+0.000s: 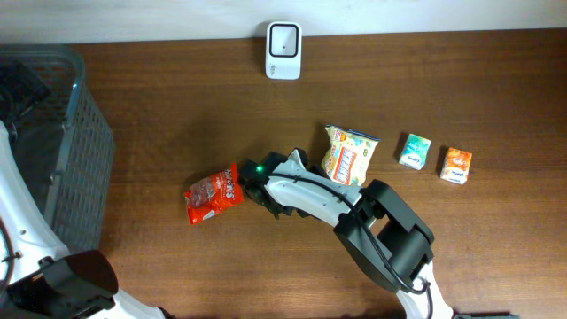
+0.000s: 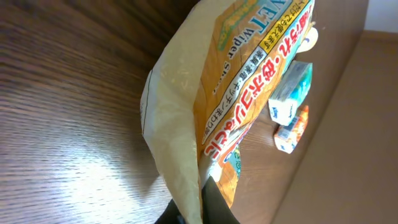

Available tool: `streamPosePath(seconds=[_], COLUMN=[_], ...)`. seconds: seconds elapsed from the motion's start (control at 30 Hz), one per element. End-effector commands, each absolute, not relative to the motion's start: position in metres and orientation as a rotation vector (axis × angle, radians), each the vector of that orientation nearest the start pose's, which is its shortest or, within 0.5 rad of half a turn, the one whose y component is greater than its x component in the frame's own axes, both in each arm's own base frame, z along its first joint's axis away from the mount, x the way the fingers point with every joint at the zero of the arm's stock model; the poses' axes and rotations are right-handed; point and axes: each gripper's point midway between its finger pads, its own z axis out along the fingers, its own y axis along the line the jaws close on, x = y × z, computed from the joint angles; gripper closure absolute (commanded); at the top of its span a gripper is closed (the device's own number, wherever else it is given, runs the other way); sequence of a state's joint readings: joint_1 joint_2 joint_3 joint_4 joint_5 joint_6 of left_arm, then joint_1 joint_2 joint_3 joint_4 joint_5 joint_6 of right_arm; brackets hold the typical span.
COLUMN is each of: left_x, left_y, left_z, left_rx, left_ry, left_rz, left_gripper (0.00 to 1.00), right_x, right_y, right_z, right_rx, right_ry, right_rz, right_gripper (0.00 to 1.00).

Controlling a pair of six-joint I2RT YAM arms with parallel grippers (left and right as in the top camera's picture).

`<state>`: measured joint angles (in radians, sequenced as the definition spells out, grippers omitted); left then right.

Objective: Scan the item barcode

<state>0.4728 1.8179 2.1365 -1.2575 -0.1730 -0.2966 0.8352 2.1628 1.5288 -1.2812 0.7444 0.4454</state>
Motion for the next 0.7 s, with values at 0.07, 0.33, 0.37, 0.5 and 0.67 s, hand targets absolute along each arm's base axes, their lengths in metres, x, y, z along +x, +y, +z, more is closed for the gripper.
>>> streamPosePath(seconds=[0.07, 0.33, 0.37, 0.5, 0.67], left_x=[0.379, 0.379, 0.379, 0.379, 0.379], left_y=[0.229, 0.229, 0.229, 0.229, 0.229], left_z=[0.307, 0.307, 0.307, 0.307, 0.307], left_rx=[-1.023, -1.023, -1.023, -1.023, -1.023], left_ry=[2.297, 2.297, 2.297, 2.297, 2.297], left_rz=[0.291, 0.291, 0.291, 0.291, 0.291], left_gripper=[0.01, 0.01, 0.01, 0.01, 0.01], right_x=[0.324, 0.288, 0.285, 0.283, 0.303], right_y=[0.214, 0.292, 0.296, 0.295, 0.246], right_z=[0.113, 0.209, 0.212, 0.206, 0.161], right_rx=[-0.594, -0.881, -0.901, -0.875, -0.605], right_ry=[2.687, 2.691, 2.671, 2.601, 2.662], right_rz=[-0.681, 0.811, 0.944, 1.335, 1.442], right_gripper=[0.96, 0.96, 0.96, 0.96, 0.96])
